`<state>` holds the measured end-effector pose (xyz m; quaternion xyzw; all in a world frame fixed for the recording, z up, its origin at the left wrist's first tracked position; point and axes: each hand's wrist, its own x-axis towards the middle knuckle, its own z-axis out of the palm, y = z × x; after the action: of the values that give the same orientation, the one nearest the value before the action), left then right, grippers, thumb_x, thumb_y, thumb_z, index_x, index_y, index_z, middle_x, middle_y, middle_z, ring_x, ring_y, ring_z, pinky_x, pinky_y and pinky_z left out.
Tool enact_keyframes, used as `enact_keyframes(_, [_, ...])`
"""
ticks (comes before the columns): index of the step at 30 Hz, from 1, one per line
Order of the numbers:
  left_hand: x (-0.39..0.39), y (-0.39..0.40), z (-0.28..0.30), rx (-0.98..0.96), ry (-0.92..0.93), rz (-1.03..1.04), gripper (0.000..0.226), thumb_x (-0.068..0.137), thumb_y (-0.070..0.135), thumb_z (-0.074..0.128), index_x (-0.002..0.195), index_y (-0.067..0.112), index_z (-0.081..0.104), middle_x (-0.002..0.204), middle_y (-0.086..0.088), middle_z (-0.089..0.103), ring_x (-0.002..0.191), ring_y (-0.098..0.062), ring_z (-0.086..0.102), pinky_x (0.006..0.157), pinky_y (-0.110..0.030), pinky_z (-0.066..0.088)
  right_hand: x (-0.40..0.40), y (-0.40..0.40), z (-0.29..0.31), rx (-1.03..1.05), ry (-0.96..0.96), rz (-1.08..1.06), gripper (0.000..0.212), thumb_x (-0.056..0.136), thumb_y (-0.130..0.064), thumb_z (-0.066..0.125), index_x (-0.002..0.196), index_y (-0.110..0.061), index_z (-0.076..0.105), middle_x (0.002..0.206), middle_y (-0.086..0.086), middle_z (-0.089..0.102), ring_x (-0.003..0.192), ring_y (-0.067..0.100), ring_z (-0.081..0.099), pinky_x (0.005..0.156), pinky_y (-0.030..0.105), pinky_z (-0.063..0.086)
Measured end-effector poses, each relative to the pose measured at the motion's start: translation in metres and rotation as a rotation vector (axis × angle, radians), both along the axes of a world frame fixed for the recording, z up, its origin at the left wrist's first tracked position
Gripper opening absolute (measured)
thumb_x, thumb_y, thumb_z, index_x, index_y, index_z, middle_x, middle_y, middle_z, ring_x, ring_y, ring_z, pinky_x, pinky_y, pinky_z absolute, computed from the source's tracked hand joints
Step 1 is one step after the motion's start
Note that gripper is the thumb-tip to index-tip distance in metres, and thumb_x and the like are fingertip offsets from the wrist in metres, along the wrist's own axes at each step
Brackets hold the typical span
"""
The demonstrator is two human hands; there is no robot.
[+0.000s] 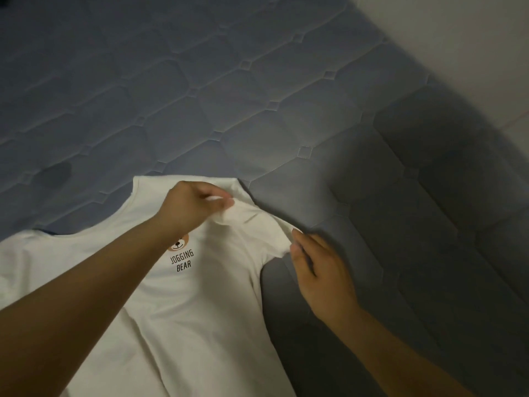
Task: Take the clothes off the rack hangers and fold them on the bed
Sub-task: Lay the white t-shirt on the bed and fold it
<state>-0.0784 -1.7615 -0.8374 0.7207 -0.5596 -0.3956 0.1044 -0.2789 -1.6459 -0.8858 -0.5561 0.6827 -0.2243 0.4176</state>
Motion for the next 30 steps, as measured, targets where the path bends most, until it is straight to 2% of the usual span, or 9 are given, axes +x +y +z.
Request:
enact_keyframes(2, [-0.001, -0.005, 0.007, -0.032, 0.088, 0.057, 0.005, 0.083, 0.024, 0.069, 0.086, 0.026, 0.072, 0.079, 0.017, 0.066, 0.062, 0.007, 0.057, 0.064, -0.02, 0.043, 0.002, 0.001, 0.004, -0.028, -0.043, -0.05, 0.054, 0.089, -0.045, 0.032, 0.131, -0.021, 0.054, 0.124, -0.005, 0.058, 0.114, 0.01, 0.054, 0.097, 0.025, 0.043])
enact_keyframes(6, [-0.016, -0.016, 0.012, -0.051, 0.25, 0.181, 0.007, 0.084, 0.016, 0.068, 0.088, 0.021, 0.07, 0.084, -0.003, 0.067, 0.055, -0.004, 0.057, 0.055, -0.019, 0.051, 0.005, -0.003, 0.012, 0.024, -0.185, -0.221, 0.036, 0.093, -0.04, 0.049, 0.121, -0.02, 0.062, 0.105, -0.009, 0.062, 0.097, 0.005, 0.058, 0.085, 0.017, 0.046])
enact_keyframes(9, [-0.04, -0.031, 0.011, 0.019, 0.523, 0.404, 0.027, 0.083, 0.007, 0.069, 0.109, 0.011, 0.063, 0.107, -0.009, 0.064, 0.065, -0.009, 0.064, 0.071, -0.017, 0.056, 0.002, -0.009, 0.01, 0.124, -0.212, -0.326, 0.027, 0.083, -0.044, 0.06, 0.102, -0.026, 0.066, 0.09, -0.012, 0.063, 0.084, 0.002, 0.058, 0.067, 0.004, 0.039])
enact_keyframes(12, [-0.071, -0.043, 0.009, 0.104, 0.839, 0.522, 0.047, 0.086, -0.002, 0.062, 0.13, 0.007, 0.047, 0.119, -0.015, 0.06, 0.09, -0.017, 0.066, 0.089, -0.022, 0.052, -0.003, -0.013, -0.001, 0.192, -0.204, -0.45, 0.02, 0.083, -0.033, 0.065, 0.081, -0.013, 0.066, 0.072, 0.0, 0.064, 0.066, 0.006, 0.057, 0.062, 0.012, 0.044])
enact_keyframes(15, [-0.093, -0.042, -0.001, 0.048, 0.719, 0.415, 0.047, 0.089, 0.003, 0.059, 0.133, 0.016, 0.048, 0.134, -0.003, 0.048, 0.111, -0.016, 0.054, 0.098, -0.025, 0.043, -0.007, -0.012, -0.01, 0.289, -0.33, -0.645, 0.009, 0.086, -0.012, 0.063, 0.085, -0.003, 0.064, 0.07, 0.01, 0.065, 0.061, 0.014, 0.062, 0.061, 0.028, 0.056])
enact_keyframes(21, [-0.059, -0.002, -0.038, -0.334, 0.016, 0.02, 0.025, 0.088, 0.0, 0.049, 0.097, 0.013, 0.07, 0.103, 0.003, 0.061, 0.095, -0.016, 0.058, 0.087, -0.015, 0.039, -0.011, -0.01, -0.019, 0.404, -0.428, -0.708, 0.011, 0.086, -0.012, 0.065, 0.096, -0.01, 0.062, 0.068, 0.002, 0.062, 0.061, 0.013, 0.061, 0.058, 0.025, 0.054])
enact_keyframes(24, [-0.033, 0.014, -0.064, -0.185, -0.062, -0.244, 0.033, 0.086, 0.019, 0.052, 0.114, 0.008, 0.065, 0.127, -0.01, 0.058, 0.118, -0.025, 0.053, 0.104, -0.02, 0.03, -0.009, -0.016, -0.02, 0.423, -0.361, -0.626, 0.022, 0.085, -0.028, 0.065, 0.088, -0.007, 0.069, 0.067, 0.003, 0.063, 0.071, 0.02, 0.064, 0.076, 0.037, 0.054])
enact_keyframes(27, [-0.023, 0.021, -0.079, -0.012, -0.132, -0.449, 0.049, 0.09, 0.015, 0.057, 0.137, 0.014, 0.044, 0.152, -0.005, 0.03, 0.14, -0.022, 0.027, 0.114, -0.024, 0.014, -0.004, -0.026, -0.019, 0.403, -0.323, -0.57, 0.025, 0.083, -0.034, 0.068, 0.088, -0.009, 0.068, 0.074, 0.001, 0.063, 0.067, 0.011, 0.056, 0.067, 0.023, 0.047])
enact_keyframes(30, [-0.018, 0.025, -0.076, -0.268, 0.037, -0.292, 0.052, 0.084, -0.003, 0.058, 0.132, 0.016, 0.051, 0.152, -0.003, 0.03, 0.137, -0.013, 0.028, 0.109, -0.016, 0.02, 0.001, -0.043, -0.014, 0.388, -0.362, -0.568, 0.042, 0.081, -0.032, 0.071, 0.114, -0.008, 0.061, 0.093, -0.004, 0.061, 0.071, 0.001, 0.051, 0.058, 0.01, 0.039])
